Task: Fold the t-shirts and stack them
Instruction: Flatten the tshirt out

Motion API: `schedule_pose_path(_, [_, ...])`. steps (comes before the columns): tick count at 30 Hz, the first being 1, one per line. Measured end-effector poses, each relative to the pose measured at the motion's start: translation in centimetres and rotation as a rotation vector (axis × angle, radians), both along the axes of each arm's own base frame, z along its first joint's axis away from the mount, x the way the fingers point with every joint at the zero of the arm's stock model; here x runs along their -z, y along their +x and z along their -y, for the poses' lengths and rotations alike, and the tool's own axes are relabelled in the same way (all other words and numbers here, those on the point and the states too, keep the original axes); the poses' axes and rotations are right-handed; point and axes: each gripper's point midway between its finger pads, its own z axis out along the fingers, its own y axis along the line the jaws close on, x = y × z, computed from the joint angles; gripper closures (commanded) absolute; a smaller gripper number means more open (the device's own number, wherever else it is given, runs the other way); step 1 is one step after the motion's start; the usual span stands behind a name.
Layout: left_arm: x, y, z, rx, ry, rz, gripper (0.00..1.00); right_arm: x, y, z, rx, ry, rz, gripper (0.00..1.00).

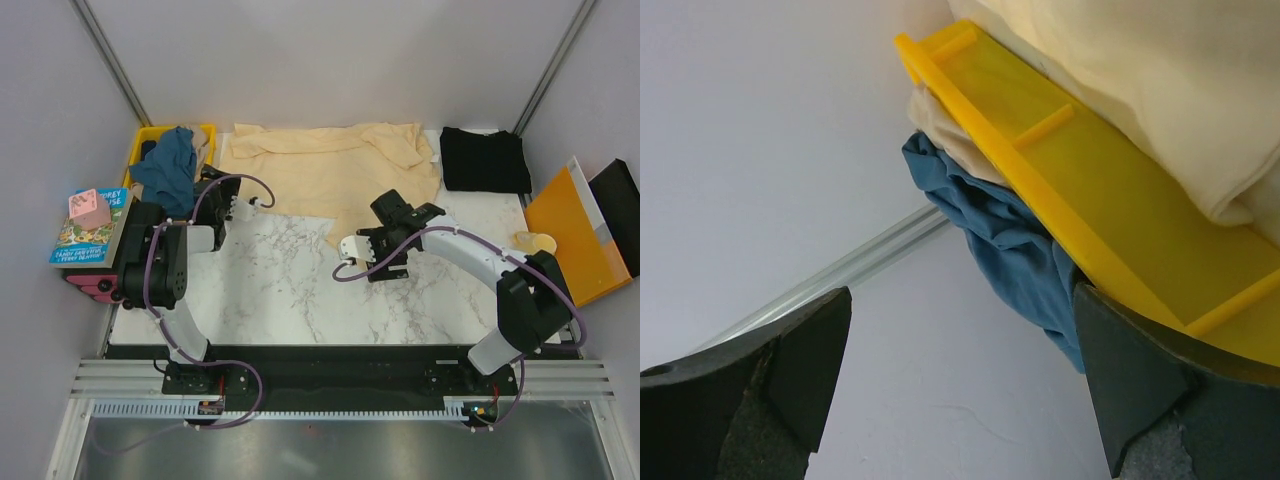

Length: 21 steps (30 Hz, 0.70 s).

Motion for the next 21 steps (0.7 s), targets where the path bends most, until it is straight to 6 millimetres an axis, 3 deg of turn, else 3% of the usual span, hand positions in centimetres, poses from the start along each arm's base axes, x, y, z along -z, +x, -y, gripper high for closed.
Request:
schedule_pose_path(7, [-0.7, 0.7, -0.7, -0.015, 0.0, -0.009, 0.02, 3.1, -0.9, 0.5, -0.01, -0.049, -0.082, 0.2])
schedule_pose_path(15, [-1.6, 1.4, -1.5, -0.025, -0.002, -0.009, 0.02, 5.0, -0.7, -0.5, -0.002, -0.041, -0.082, 0.27])
schedule_pose_path(18, [-1.9, 1.6, -1.6, -0.026, -0.002, -0.007, 0.02, 5.4, -0.3, -1.1, 0.006, -0.031, -0.069, 0.39])
schedule_pose_path(19, [-2.0, 1.6, -1.8, -0.031, -0.003, -0.006, 0.02, 5.6, -0.2, -1.3, 0.011, -0.028, -0.065, 0.5])
schedule_pose_path(21, [-2.0, 1.6, -2.1, -0.034, -0.004, -0.006, 0.02, 6.0, 0.1, -1.6, 0.017, -0.026, -0.06, 0.62])
